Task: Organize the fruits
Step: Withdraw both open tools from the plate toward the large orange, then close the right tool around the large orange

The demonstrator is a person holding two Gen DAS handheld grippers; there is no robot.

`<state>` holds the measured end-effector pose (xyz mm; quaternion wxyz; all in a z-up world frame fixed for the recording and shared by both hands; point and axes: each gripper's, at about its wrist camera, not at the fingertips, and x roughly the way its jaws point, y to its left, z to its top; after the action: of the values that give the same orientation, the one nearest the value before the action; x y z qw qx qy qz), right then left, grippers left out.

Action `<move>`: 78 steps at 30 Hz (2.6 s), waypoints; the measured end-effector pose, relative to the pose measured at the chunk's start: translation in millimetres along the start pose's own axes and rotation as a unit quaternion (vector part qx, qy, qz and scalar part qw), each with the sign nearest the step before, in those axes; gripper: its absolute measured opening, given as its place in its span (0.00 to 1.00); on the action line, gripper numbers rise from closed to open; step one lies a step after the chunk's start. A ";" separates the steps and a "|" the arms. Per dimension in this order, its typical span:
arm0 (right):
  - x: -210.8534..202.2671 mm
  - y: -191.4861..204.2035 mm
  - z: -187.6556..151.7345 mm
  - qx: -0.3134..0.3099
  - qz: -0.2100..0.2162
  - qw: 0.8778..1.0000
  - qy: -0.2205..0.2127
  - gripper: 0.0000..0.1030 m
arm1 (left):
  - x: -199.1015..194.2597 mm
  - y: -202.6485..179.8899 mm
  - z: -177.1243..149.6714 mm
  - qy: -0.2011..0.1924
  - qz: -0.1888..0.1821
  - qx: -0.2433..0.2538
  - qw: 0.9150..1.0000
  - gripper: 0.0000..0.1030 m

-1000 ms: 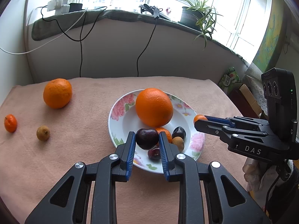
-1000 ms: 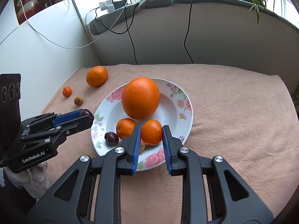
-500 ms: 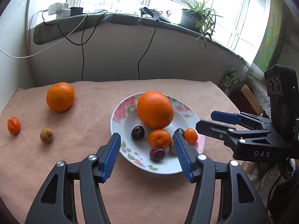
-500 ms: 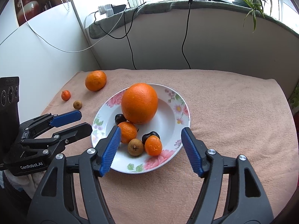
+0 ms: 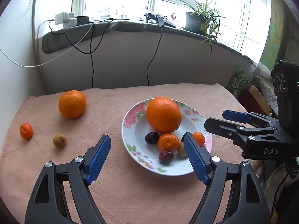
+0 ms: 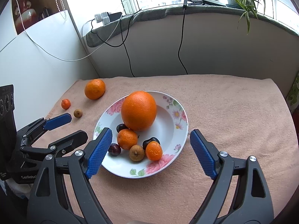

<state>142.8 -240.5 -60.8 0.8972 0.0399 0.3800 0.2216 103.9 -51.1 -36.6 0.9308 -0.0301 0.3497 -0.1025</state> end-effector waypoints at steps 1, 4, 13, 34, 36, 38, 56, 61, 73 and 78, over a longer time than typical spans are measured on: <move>-0.5 0.3 0.5 0.001 0.000 1.000 -0.003 0.86 | -0.7 0.1 -0.1 -0.001 0.001 -0.001 1.000 0.78; -1.5 1.1 2.7 0.003 0.004 1.000 -0.010 0.86 | -2.3 2.0 0.0 -0.004 0.003 -0.002 1.000 0.78; 1.1 10.7 9.5 -0.011 0.009 1.000 -0.015 0.87 | -8.8 10.7 1.4 -0.013 0.009 -0.005 1.000 0.78; 32.0 49.4 37.0 -0.041 0.030 0.999 0.006 0.87 | -8.1 50.0 -0.3 -0.014 0.026 -0.031 0.999 0.78; 36.8 54.2 40.3 -0.045 0.037 0.998 0.012 0.87 | -7.3 55.6 -0.6 -0.014 0.028 -0.035 0.999 0.78; 41.5 59.3 44.0 -0.051 0.042 0.998 0.015 0.87 | -6.2 61.3 -0.4 -0.013 0.032 -0.039 0.999 0.78; 105.9 93.5 82.4 -0.034 0.096 0.993 0.063 0.87 | 14.8 136.6 7.2 0.003 0.024 -0.114 0.993 0.78; 131.3 103.9 91.2 -0.035 0.104 0.990 0.084 0.87 | 25.2 153.9 11.8 0.009 0.015 -0.131 0.991 0.78; 190.7 129.2 109.6 -0.037 0.107 0.985 0.129 0.87 | 54.7 183.2 26.5 0.018 -0.016 -0.156 0.987 0.78; 215.0 127.1 114.8 -0.002 0.127 0.980 0.153 0.87 | 67.9 188.1 31.8 0.024 -0.024 -0.156 0.987 0.78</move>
<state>308.3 -23.1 -91.8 0.7929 0.0512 0.5043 0.3382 206.7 117.9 -80.4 0.9031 -0.1807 0.3831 -0.0702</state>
